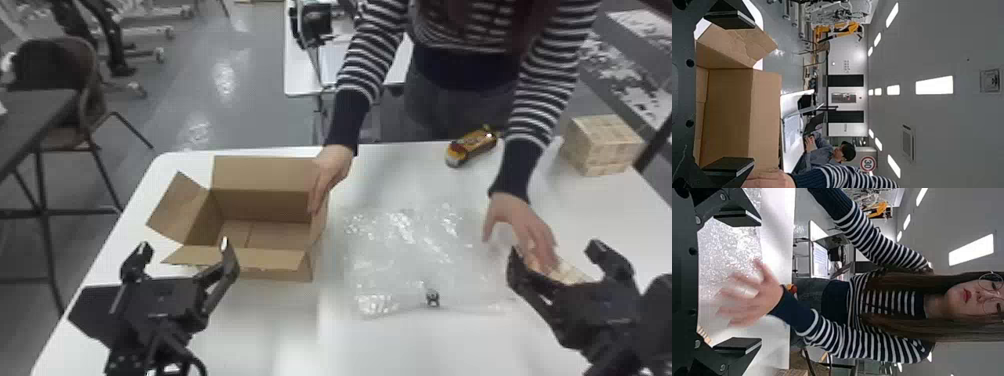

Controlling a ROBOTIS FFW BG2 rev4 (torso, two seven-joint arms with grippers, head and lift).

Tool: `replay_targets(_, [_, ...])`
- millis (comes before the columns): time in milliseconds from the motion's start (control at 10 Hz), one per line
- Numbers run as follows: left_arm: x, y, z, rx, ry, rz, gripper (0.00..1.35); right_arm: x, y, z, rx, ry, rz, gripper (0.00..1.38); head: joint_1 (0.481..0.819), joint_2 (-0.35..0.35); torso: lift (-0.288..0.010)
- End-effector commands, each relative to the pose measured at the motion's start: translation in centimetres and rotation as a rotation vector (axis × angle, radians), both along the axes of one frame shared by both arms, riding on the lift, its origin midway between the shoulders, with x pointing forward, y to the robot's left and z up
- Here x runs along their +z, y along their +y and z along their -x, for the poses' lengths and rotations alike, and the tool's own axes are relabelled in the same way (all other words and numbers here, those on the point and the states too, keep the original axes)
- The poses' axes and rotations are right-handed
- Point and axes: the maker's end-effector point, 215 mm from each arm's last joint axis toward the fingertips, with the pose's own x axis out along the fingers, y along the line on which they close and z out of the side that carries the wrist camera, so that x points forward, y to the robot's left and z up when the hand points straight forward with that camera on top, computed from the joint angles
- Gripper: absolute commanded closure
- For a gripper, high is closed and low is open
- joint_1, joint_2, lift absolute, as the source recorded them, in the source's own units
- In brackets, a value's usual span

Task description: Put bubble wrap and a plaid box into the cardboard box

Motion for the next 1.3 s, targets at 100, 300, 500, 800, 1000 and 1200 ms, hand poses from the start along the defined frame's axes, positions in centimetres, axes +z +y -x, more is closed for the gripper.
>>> replay_targets(100, [0.41, 0.09, 0.08, 0.007, -0.036, 0.011, 0.09, -0.02, -0.02, 0.05, -0.004, -0.004, 0.004, 0.22, 0.695, 0.099, -0.108])
replay_targets(300, [0.26, 0.24, 0.18, 0.014, -0.042, 0.024, 0.1, -0.02, 0.0, 0.02, -0.003, -0.011, -0.004, 0.22, 0.695, 0.101, -0.108])
replay_targets(500, [0.2, 0.47, 0.23, 0.017, -0.039, 0.02, 0.1, 0.6, -0.19, 0.12, -0.01, -0.051, -0.022, 0.22, 0.695, 0.103, -0.108])
replay_targets(800, [-0.09, 0.14, 0.05, 0.012, -0.028, 0.023, 0.09, 0.52, -0.17, 0.19, -0.012, -0.046, -0.018, 0.22, 0.695, 0.1, -0.108])
replay_targets(1000, [-0.14, 0.03, -0.01, 0.01, -0.027, 0.033, 0.09, 0.54, -0.26, 0.17, -0.013, -0.043, -0.016, 0.22, 0.695, 0.098, -0.108])
replay_targets(1200, [-0.02, 0.14, 0.07, 0.012, -0.032, 0.036, 0.09, 0.39, -0.14, 0.18, -0.01, -0.039, -0.013, 0.22, 0.695, 0.097, -0.108])
